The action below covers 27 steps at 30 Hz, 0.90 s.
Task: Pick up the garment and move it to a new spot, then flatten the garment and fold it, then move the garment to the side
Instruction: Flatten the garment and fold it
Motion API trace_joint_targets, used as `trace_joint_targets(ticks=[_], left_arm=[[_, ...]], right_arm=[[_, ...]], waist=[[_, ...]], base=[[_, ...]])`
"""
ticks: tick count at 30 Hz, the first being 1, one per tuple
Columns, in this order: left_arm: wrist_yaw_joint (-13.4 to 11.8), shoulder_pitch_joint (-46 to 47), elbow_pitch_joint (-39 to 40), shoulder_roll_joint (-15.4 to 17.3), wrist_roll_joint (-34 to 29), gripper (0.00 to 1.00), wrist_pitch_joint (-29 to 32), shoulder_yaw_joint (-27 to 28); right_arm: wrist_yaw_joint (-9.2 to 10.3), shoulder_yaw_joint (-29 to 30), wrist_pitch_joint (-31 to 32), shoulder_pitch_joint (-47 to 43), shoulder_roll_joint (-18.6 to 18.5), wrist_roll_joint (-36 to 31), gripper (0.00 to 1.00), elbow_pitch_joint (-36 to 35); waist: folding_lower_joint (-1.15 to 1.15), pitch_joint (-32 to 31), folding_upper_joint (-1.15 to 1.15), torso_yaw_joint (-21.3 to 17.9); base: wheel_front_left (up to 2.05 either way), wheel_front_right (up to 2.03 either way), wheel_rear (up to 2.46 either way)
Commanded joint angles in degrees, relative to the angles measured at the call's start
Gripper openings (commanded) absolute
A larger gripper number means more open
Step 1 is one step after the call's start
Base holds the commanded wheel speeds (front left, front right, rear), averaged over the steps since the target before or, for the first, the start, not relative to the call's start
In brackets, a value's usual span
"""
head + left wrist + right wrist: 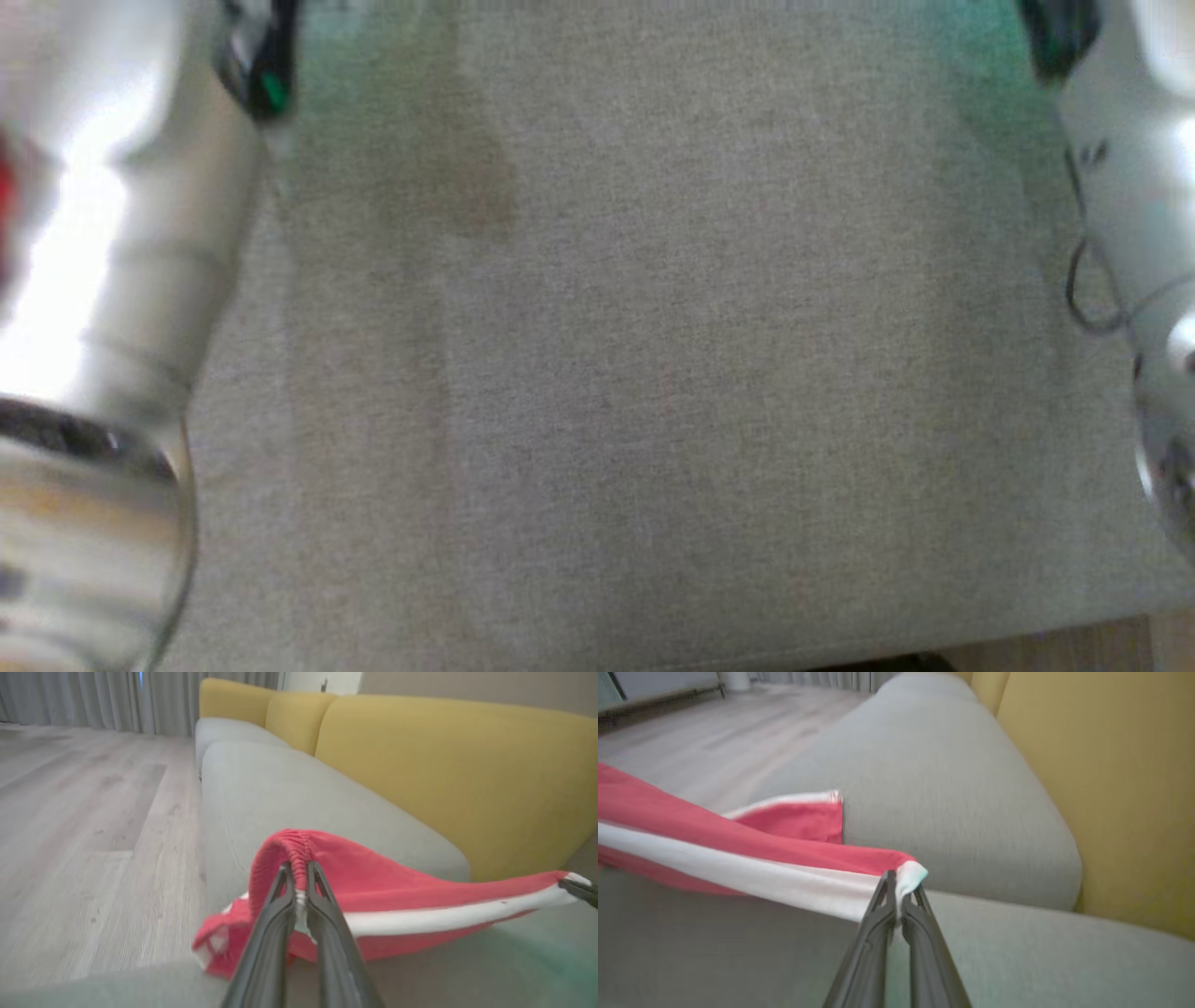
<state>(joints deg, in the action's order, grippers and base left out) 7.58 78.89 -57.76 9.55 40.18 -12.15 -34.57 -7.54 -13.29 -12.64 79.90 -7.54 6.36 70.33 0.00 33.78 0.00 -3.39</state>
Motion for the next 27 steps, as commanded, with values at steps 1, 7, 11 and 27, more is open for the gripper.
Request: trace_joint_targets(ticks=[1,7,11,27], left_arm=[[-0.1,-2.43,4.24,3.43,2.07,0.0,0.4,-3.07],[-0.1,-13.07,8.58,7.06,5.46,0.0,1.56,-11.95],[-0.09,-19.27,10.26,9.48,6.88,0.0,1.31,-17.47],[-0.92,-36.77,15.61,12.16,10.06,0.0,-2.31,-22.25]], right_arm=[[0.05,-3.39,1.45,-2.33,-0.79,1.8,0.0,-0.45],[0.05,-12.95,6.26,-11.18,-3.21,8.23,0.0,-1.36],[0.05,-21.74,12.05,-18.24,-7.35,15.87,0.0,-6.63],[0.05,-41.54,33.99,-38.06,-30.62,47.75,0.0,-35.61]], waist=[[0.0,-3.48,0.0,1.56],[0.0,-8.82,0.0,2.57],[0.0,-13.12,0.0,2.97],[0.0,-27.54,0.0,4.12]], base=[[0.0,0.0,0.0],[0.0,0.0,0.0],[0.0,0.0,0.0],[0.0,0.0,0.0]])
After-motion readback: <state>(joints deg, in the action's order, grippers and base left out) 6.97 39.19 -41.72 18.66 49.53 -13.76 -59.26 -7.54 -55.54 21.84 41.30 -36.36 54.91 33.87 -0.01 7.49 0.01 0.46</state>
